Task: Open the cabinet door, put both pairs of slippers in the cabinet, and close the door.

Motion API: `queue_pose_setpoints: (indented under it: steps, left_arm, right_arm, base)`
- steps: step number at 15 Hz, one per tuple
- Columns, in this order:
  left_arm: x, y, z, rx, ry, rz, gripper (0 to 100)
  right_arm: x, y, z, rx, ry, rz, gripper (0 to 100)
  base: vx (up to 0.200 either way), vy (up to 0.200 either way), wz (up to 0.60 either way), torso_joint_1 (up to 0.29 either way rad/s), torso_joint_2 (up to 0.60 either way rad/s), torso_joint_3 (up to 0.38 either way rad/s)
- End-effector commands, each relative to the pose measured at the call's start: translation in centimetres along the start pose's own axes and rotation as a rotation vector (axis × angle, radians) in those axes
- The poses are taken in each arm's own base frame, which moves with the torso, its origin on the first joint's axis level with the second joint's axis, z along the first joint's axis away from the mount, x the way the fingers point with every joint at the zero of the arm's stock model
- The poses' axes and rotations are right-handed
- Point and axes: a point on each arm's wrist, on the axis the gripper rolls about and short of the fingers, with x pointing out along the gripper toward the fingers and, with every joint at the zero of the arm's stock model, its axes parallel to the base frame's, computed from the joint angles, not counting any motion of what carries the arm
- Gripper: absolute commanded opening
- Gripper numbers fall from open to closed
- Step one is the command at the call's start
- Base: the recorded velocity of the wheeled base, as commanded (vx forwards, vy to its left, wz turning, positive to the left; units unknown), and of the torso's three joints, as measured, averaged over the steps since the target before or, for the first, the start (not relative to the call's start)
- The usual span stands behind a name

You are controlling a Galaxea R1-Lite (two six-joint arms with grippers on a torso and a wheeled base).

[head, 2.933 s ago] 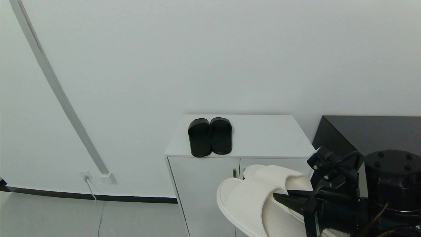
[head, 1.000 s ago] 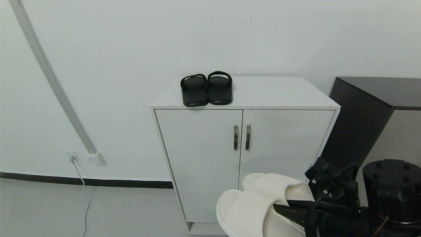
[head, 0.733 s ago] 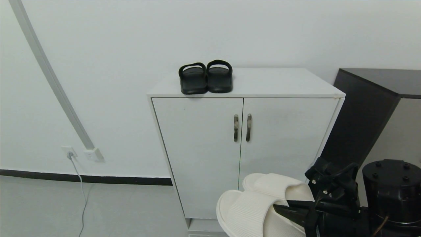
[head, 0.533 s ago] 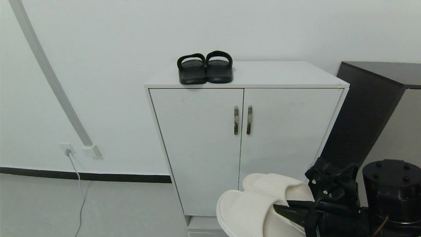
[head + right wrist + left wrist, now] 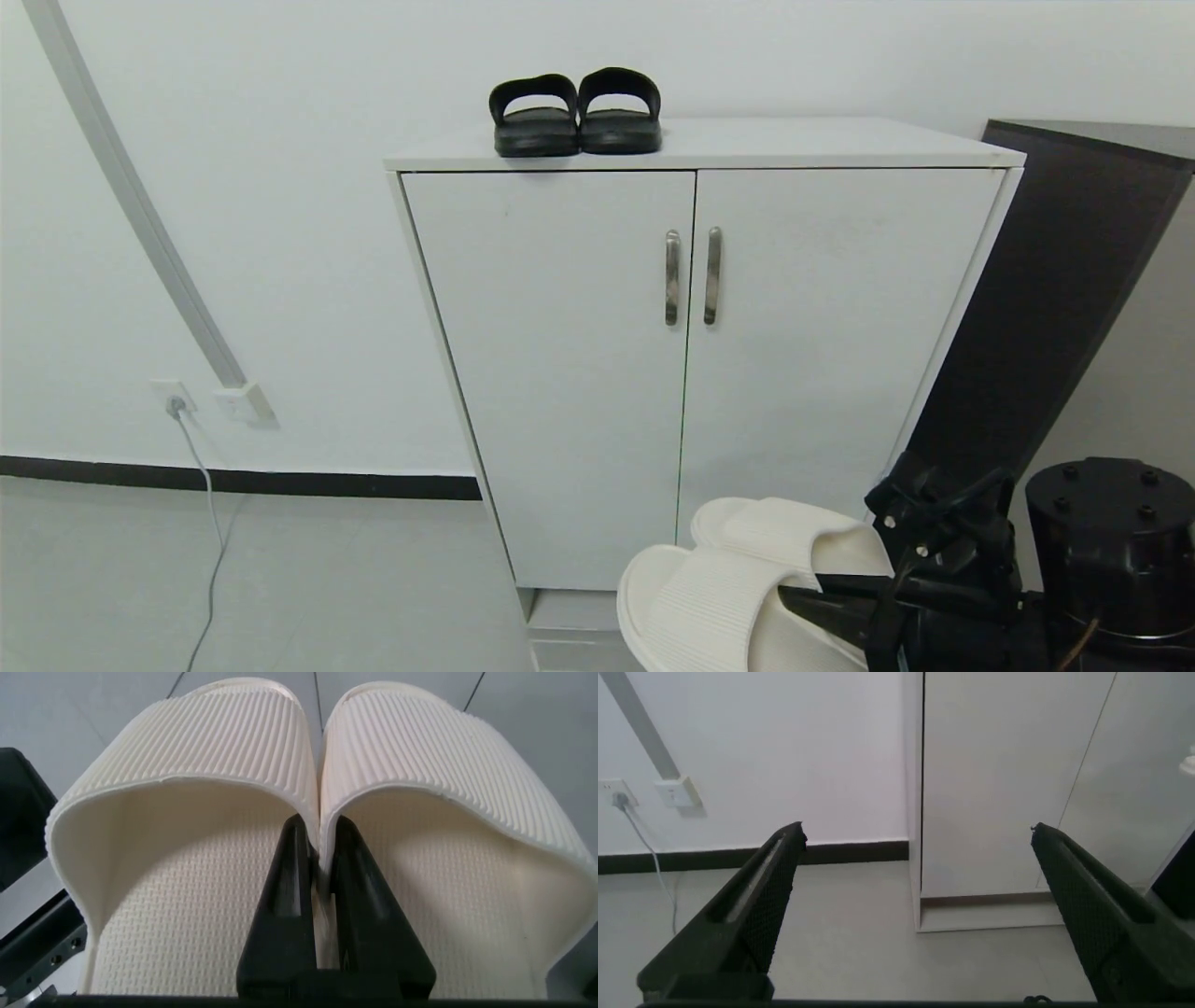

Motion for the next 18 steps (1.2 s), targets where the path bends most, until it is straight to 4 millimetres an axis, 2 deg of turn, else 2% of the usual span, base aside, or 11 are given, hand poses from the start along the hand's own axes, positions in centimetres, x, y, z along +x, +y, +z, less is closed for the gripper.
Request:
queue_pose_setpoints:
  steps: [1, 8, 10, 11, 12, 15, 18]
  left_arm:
    - [0.2, 0.0, 0.1, -0.011, 0.023, -0.009, 100]
    - [0.3, 0.1, 0.5, -0.009, 0.032, -0.032, 100]
    - [0.0, 0.2, 4.4, -0.043, -0.035, -0.062, 100]
    - [0.7, 0.2, 7.0, -0.074, -0.013, -0.126, 100]
    - [2.0, 0.0, 8.3, -0.081, 0.042, -0.206, 100]
    - [7.4, -0.4, 10.3, -0.098, 0.131, -0.397, 100]
    - [12.3, -1.2, 11.1, -0.095, 0.123, -0.528, 100]
  right_arm:
    - [0.0, 0.0, 0.1, -0.001, -0.005, 0.0, 0]
    - [-0.2, 0.0, -0.1, -0.003, -0.005, 0.0, 0]
    - [0.0, 0.0, -0.3, -0.003, -0.002, 0.0, 0]
    - [0.0, 0.0, -0.3, -0.004, -0.001, -0.002, 0]
    - [0.0, 0.0, -0.3, -0.004, -0.001, -0.002, 0]
    - [-0.1, 0.0, -0.5, -0.01, 0.004, 0.0, 0]
    - [0.0, 0.0, -0.5, -0.009, 0.007, -0.001, 0]
  base:
    - [0.0, 0.0, 0.0, -0.002, 0.18, 0.163]
    - [0.0, 0.0, 0.0, -0.002, 0.03, 0.023]
    - [0.0, 0.0, 0.0, 0.0, 0.11, 0.063]
    - [0.0, 0.0, 0.0, 0.0, 0.0, 0.0]
    - [0.0, 0.0, -0.6, 0.002, 0.04, 0.017]
    - [0.0, 0.0, 0.0, 0.0, 0.0, 0.0]
    - [0.0, 0.0, 0.0, 0.0, 0.0, 0.0]
